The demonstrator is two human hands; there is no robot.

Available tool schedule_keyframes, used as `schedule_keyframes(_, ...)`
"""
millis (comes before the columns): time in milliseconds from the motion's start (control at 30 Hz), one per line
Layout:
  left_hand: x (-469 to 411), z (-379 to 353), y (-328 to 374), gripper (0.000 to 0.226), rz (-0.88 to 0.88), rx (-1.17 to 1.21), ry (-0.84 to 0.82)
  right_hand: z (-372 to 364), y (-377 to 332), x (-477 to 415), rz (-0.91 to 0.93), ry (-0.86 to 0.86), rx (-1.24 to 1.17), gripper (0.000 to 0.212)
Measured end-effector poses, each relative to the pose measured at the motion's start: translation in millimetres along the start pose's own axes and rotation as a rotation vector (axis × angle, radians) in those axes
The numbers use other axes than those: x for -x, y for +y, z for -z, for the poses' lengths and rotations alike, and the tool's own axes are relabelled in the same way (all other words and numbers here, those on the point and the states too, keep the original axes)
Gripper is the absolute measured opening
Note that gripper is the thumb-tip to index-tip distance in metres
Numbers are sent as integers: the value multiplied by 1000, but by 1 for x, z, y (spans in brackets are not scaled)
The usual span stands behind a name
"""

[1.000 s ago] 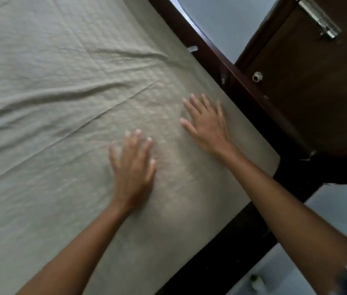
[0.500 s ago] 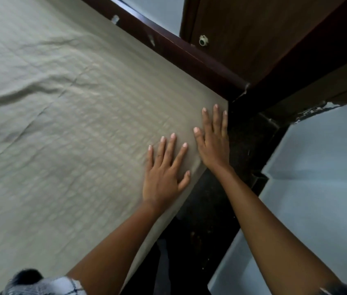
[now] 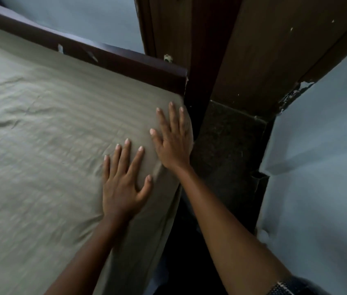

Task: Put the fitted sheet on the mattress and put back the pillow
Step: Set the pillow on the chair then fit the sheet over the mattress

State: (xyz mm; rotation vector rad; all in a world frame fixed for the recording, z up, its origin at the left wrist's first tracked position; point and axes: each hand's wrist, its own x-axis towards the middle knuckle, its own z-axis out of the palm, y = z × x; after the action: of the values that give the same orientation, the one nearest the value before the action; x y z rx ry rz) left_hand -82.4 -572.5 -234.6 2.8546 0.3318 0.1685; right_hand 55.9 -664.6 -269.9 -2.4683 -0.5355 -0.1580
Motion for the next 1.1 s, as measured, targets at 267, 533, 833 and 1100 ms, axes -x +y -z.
schedule_keyframes(267,6,-5,18,53,29,138,248,-30,19,10,-230,130,-742,81)
schedule_keyframes(533,13,-25,41,42,-315,162,197,-69,70,27,-77,123,-747,53)
schedule_keyframes(833,17,-17,47,37,-298,213,146,-55,100,13,-588,106,-1051,21)
schedule_keyframes(1100,18,-25,43,37,-356,128,205,-56,132,11,-699,91,-584,27)
